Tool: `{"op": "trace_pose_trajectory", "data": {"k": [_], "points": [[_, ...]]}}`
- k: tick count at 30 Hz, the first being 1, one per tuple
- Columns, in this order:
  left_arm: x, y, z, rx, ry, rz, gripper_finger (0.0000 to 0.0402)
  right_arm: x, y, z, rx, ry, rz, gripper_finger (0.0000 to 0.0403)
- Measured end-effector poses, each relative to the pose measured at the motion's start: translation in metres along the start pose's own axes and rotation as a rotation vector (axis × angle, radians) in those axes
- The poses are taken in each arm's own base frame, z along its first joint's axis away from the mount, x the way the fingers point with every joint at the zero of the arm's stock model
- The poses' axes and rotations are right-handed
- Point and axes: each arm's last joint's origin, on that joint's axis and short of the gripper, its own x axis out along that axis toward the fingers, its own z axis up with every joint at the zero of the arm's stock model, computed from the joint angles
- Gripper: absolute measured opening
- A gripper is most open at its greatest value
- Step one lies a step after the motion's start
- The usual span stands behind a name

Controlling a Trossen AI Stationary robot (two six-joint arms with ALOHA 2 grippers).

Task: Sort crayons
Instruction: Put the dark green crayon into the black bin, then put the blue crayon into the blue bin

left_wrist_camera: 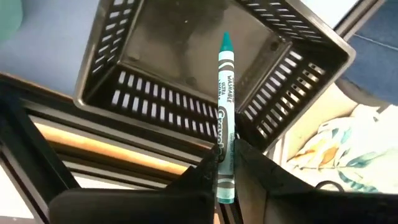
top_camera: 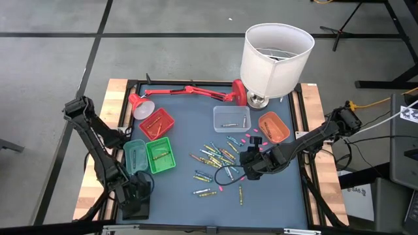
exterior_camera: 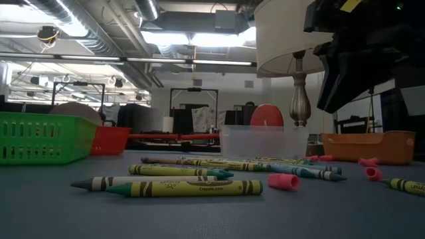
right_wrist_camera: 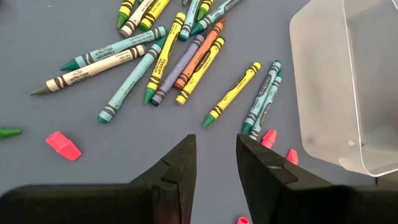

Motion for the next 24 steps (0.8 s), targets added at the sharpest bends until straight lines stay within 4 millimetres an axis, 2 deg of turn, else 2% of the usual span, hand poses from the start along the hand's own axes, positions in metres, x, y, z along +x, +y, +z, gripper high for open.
{"op": "trace_pose_trajectory", "data": {"k": [5, 11, 16, 24], "points": [[0.000, 0.001, 0.001, -0.005, -0.026, 0.012, 0.0079, 0.000, 0.000, 0.000, 0.000, 0.000, 0.000, 0.0111], [-0.001, 0.000, 0.006, -0.001, -0.210, -0.005, 0.0111, 0.000, 0.000, 0.000, 0.000, 0.000, 0.000, 0.0111], [-0.002, -0.002, 0.011, 0.015, -0.364, -0.031, 0.0114, 0.000, 0.000, 0.000, 0.000, 0.000, 0.000, 0.0111], [-0.009, -0.011, 0.028, 0.191, -0.589, -0.067, 0.0092, 0.000, 0.000, 0.000, 0.000, 0.000, 0.000, 0.0111]]}}
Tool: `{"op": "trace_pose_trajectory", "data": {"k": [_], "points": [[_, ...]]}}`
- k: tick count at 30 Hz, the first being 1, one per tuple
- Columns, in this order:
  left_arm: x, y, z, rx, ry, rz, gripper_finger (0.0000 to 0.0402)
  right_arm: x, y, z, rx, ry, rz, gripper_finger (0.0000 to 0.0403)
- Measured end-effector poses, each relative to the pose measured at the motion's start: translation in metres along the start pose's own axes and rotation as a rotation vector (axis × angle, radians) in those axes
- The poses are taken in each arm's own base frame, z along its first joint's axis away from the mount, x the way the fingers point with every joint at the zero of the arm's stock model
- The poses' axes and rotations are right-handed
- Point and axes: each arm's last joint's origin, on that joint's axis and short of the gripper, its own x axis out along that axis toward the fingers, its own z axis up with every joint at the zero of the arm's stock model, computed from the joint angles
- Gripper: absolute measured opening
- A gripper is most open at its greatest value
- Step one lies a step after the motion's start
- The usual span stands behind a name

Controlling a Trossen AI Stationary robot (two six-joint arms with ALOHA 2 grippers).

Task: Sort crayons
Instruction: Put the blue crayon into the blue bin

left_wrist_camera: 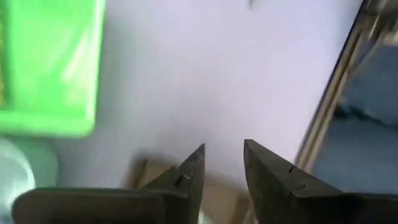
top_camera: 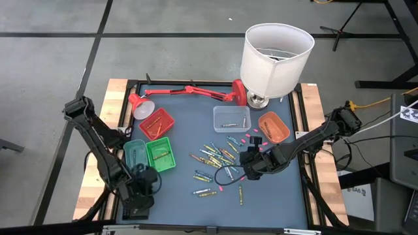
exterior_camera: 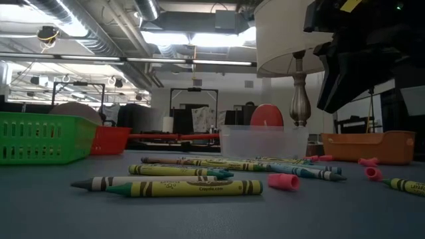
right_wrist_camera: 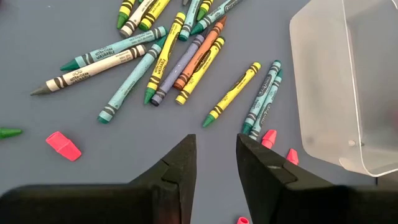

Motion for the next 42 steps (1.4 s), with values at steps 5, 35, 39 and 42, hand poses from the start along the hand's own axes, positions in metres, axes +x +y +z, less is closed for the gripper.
{"op": "trace_pose_trajectory", "data": {"k": [5, 35, 39, 42], "points": [[0.005, 0.003, 0.024, 0.109, -0.171, 0.040, 0.0080, 0.000, 0.000, 0.000, 0.000, 0.000, 0.000, 0.0111], [0.102, 0.031, 0.157, 0.601, -0.222, -0.056, 0.0073, 0.000, 0.000, 0.000, 0.001, -0.001, 0.000, 0.0111], [0.121, 0.036, 0.159, 0.622, -0.193, -0.048, 0.0073, 0.000, 0.000, 0.000, 0.000, -0.001, 0.001, 0.0111], [0.134, 0.040, 0.159, 0.629, -0.173, -0.031, 0.0073, 0.000, 0.000, 0.000, 0.001, -0.003, 0.001, 0.0111]]}}
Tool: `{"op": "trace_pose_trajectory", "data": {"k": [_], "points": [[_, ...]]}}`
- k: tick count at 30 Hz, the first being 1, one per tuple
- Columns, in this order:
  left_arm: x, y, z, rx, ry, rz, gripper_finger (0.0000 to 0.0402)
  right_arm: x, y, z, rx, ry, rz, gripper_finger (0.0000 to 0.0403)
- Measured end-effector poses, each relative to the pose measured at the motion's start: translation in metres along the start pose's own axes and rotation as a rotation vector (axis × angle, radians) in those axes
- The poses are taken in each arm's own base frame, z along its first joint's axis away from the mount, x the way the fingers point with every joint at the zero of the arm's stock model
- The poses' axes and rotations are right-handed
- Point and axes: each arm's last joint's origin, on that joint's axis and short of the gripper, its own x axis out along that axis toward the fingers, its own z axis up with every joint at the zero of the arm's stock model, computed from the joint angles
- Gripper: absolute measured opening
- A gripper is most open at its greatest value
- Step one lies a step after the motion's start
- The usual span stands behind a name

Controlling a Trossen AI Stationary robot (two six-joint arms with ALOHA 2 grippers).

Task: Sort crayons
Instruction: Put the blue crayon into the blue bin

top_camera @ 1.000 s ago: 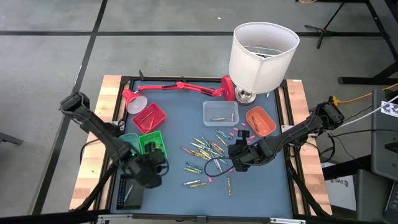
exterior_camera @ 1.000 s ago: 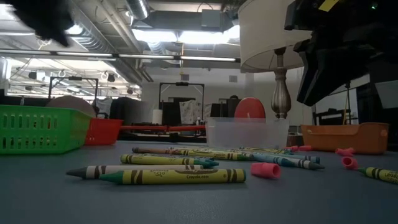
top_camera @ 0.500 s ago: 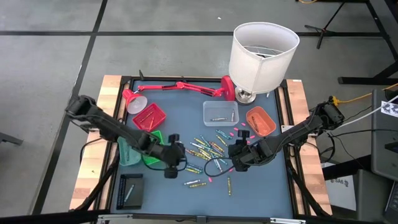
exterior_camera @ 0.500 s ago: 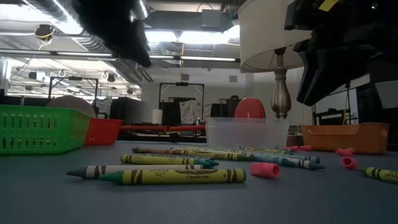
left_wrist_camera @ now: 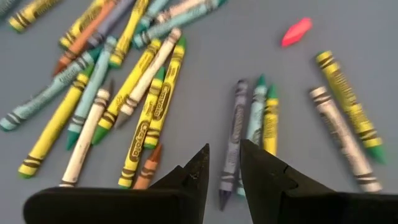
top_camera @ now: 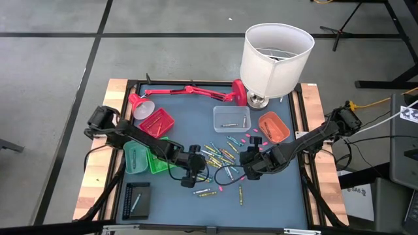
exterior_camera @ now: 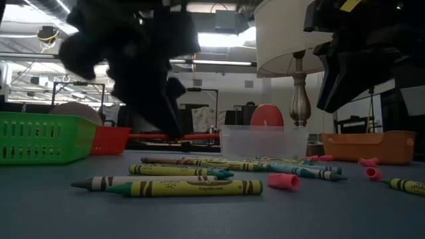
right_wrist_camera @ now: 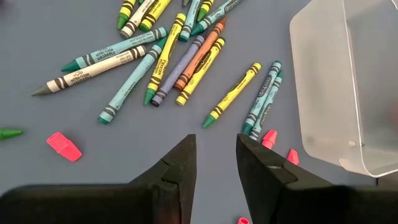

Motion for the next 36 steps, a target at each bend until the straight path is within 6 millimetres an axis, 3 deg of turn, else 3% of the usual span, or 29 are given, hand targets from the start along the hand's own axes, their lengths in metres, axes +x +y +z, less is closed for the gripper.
{"op": "trace_pose_trajectory", "data": {"k": [9, 36], "points": [[0.020, 0.000, -0.010, 0.006, 0.052, 0.002, 0.0073, 0.000, 0.001, 0.001, 0.008, -0.014, 0.006, 0.0111], [0.020, -0.005, -0.012, 0.014, 0.062, -0.032, 0.0073, 0.000, 0.001, 0.002, 0.009, -0.017, 0.007, 0.0111]]}}
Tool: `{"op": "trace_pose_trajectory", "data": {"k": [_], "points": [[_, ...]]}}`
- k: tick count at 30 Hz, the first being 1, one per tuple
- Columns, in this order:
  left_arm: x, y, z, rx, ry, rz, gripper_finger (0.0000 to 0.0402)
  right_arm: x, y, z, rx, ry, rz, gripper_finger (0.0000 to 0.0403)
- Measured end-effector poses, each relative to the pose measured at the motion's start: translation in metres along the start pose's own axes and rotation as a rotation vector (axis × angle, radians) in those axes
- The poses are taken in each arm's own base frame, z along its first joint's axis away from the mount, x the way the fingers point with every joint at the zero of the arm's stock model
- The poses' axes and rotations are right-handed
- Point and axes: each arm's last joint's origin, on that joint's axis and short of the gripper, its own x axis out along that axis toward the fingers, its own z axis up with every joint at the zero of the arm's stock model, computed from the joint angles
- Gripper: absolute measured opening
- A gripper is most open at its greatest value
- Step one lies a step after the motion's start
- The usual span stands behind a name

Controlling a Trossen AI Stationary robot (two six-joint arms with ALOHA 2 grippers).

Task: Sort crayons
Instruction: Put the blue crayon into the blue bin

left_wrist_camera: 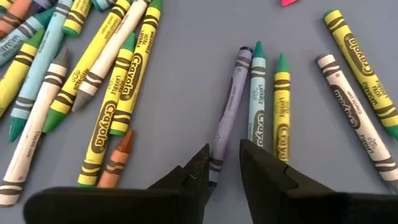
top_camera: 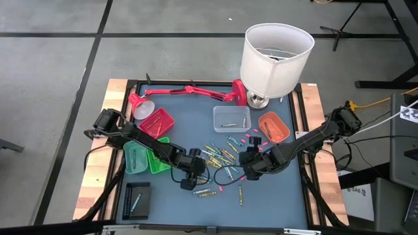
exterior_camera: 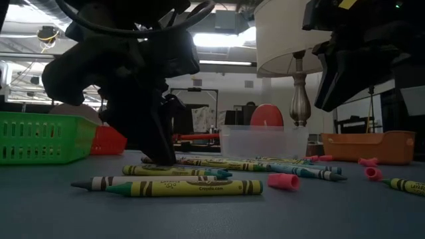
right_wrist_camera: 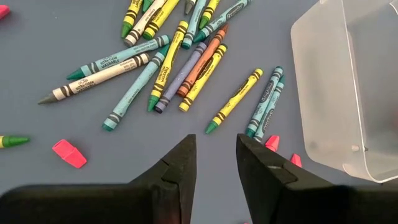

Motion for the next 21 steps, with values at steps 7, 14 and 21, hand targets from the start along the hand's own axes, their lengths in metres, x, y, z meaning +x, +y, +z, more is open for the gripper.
{"op": "trace_pose_trajectory", "data": {"k": [7, 14, 21], "points": [[0.000, 0.003, -0.003, 0.002, 0.023, 0.054, 0.0073, 0.000, 0.000, 0.000, 0.000, 0.000, 0.000, 0.0111], [0.000, 0.009, -0.004, -0.012, 0.053, 0.064, 0.0073, 0.000, 0.000, 0.000, 0.000, 0.000, 0.000, 0.0111], [0.004, 0.012, -0.006, -0.017, 0.068, 0.067, 0.0073, 0.000, 0.000, 0.001, 0.005, -0.009, 0.006, 0.0111]]}}
